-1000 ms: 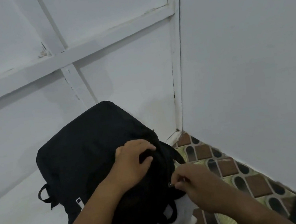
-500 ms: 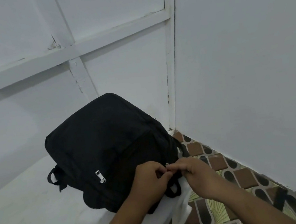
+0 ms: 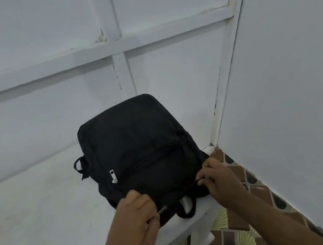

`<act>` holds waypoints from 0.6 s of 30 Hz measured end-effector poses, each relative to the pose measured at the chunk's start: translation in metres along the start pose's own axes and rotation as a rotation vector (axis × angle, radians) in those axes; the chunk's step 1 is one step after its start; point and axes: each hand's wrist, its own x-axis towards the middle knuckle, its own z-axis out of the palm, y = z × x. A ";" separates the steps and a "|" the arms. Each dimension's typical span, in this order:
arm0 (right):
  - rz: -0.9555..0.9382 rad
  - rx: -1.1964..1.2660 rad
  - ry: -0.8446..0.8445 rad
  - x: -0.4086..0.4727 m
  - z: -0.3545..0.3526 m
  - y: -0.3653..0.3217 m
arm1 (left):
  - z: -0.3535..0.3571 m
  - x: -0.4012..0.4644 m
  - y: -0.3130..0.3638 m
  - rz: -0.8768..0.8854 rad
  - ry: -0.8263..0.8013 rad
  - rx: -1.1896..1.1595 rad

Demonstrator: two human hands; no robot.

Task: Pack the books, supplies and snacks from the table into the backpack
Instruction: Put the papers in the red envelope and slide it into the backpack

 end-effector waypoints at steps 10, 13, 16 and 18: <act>-0.049 -0.050 -0.021 0.005 0.005 -0.009 | -0.035 -0.064 -0.067 -0.490 0.166 -0.054; -0.175 -0.059 -0.012 0.011 0.005 -0.049 | -0.033 -0.057 -0.058 -0.491 0.253 -0.111; -0.331 0.010 -0.118 0.020 0.028 -0.091 | -0.028 -0.053 -0.055 -0.564 0.365 -0.214; -0.357 0.003 -0.182 0.027 0.052 -0.111 | -0.024 -0.050 -0.056 -0.623 0.401 -0.286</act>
